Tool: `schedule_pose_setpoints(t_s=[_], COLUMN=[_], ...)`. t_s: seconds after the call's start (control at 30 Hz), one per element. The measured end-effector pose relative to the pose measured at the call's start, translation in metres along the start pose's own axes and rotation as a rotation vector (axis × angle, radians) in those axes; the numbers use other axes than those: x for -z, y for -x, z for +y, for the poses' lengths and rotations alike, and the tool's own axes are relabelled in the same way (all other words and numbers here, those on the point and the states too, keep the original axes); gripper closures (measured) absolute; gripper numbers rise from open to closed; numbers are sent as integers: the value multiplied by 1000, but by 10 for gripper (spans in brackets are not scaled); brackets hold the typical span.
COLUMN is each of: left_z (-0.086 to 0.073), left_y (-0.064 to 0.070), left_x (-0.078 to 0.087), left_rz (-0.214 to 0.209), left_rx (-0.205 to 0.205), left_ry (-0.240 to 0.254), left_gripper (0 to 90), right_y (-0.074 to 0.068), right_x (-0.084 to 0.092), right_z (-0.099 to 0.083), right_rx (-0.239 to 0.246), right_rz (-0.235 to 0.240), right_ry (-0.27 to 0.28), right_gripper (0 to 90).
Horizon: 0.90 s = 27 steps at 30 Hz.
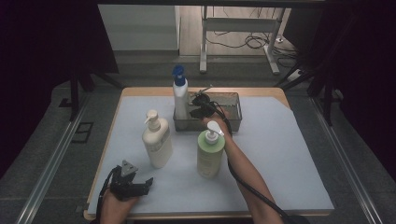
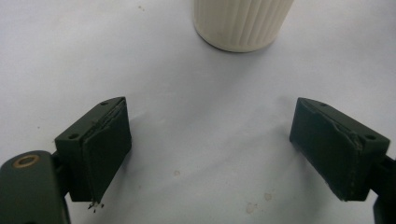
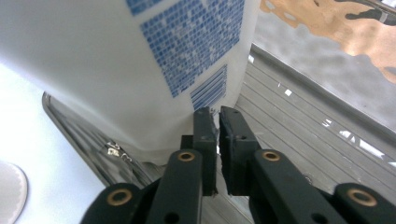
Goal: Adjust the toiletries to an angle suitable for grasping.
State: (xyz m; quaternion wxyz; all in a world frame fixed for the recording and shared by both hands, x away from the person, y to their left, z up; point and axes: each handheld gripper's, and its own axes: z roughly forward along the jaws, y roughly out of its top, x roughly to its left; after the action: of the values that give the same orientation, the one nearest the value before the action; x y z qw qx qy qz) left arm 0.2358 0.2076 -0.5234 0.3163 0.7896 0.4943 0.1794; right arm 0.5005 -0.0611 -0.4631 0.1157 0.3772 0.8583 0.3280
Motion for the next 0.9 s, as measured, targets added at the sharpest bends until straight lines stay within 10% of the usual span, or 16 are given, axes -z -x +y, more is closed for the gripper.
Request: schedule_pose_setpoints(t_s=[0.9], left_z=[0], left_y=[0], left_x=[0], left_rz=[1], left_rx=[-2], left_ry=[-1], left_gripper=[124], right_y=[10], right_x=[58], right_z=[-15], right_rx=[76], right_rz=[76], right_ry=[114], right_gripper=[299])
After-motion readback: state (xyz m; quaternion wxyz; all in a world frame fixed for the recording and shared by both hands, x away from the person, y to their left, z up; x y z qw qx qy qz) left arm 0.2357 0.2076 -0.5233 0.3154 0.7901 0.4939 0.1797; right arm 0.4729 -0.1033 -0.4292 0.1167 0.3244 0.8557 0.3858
